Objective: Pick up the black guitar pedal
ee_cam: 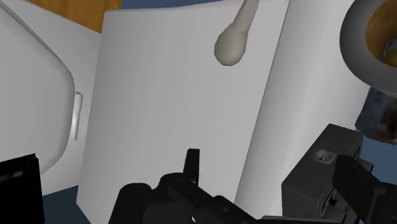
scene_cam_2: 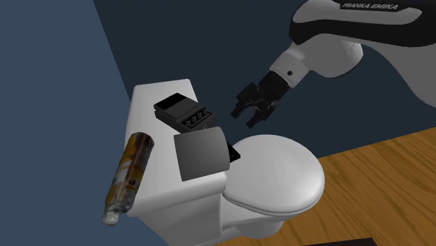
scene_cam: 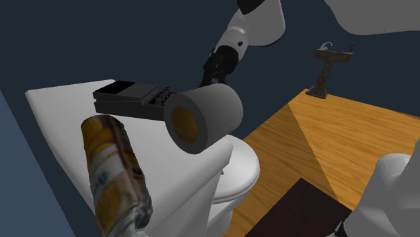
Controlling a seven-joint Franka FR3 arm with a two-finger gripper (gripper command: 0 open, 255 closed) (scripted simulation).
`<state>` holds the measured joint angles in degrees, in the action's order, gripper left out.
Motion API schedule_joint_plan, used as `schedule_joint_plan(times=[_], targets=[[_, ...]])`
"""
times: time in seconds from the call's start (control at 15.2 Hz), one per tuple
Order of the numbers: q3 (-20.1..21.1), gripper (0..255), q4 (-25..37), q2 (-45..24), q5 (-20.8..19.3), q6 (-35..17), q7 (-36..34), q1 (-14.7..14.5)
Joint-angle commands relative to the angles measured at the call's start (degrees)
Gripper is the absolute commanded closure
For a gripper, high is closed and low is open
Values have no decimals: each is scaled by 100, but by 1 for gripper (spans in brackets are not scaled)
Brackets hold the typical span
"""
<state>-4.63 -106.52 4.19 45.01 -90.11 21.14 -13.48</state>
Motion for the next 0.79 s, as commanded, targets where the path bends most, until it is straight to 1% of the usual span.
schedule_joint_plan(times=[0.0,0.4,0.46,0.73], targets=[[14,0,469,-408,440,234,63,-59],[180,0,1814,-1542,1660,903,127,-90],[201,0,1905,-1614,1734,942,119,-83],[206,0,1644,-1617,1703,802,346,-98]])
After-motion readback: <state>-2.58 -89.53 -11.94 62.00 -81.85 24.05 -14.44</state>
